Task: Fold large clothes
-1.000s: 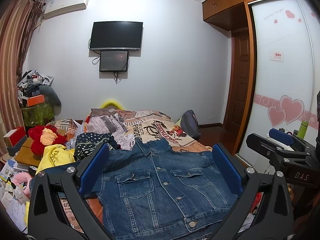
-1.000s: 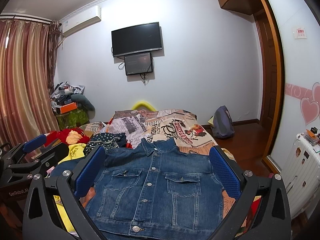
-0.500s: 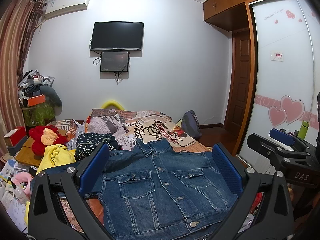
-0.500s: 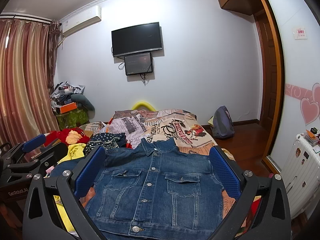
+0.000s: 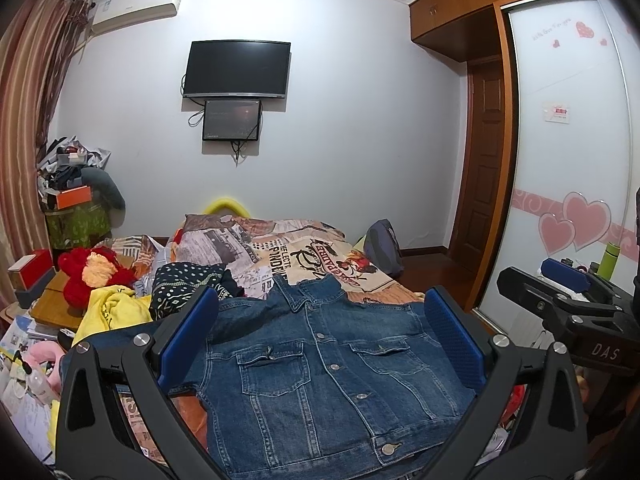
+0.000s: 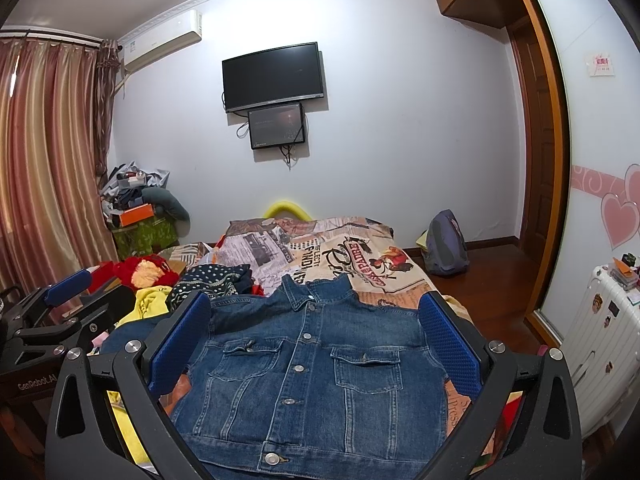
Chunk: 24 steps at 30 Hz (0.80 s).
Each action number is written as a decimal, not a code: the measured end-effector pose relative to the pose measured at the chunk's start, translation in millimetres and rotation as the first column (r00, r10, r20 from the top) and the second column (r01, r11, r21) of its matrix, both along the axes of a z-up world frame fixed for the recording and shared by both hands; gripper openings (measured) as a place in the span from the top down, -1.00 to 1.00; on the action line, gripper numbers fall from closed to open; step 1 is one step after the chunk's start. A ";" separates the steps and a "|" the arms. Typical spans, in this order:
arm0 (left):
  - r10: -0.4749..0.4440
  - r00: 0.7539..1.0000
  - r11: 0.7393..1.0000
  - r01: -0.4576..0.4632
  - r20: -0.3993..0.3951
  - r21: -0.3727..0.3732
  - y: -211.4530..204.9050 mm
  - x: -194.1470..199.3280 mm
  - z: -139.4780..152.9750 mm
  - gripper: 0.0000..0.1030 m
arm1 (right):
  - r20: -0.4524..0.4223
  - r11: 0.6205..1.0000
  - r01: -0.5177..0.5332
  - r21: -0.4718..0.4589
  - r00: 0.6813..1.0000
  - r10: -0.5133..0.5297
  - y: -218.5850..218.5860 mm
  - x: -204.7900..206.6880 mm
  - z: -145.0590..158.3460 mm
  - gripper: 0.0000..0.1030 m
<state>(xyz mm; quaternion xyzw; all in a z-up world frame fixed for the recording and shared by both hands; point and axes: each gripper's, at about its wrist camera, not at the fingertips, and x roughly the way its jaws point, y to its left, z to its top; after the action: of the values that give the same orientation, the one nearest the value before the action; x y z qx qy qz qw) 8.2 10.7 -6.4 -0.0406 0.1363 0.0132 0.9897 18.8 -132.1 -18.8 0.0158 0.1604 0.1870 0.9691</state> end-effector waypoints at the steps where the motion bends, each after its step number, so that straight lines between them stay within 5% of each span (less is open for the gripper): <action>1: 0.001 1.000 1.000 -0.001 -0.001 0.000 0.2 0.3 -0.2 -1.00 | -0.001 1.000 0.000 0.000 1.000 0.000 0.2 0.2 0.1 -1.00; 24: 0.077 0.995 0.996 -0.080 -0.069 -0.040 44.3 37.1 -16.3 -1.00 | -0.080 1.000 0.002 -0.029 0.997 -0.004 17.1 37.1 -12.9 -1.00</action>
<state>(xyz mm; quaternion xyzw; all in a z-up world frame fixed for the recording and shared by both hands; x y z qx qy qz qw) 45.3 55.0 -22.7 -0.0665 0.1683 0.0505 0.9822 55.9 -115.0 -31.7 0.0095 0.2018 0.1824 0.9623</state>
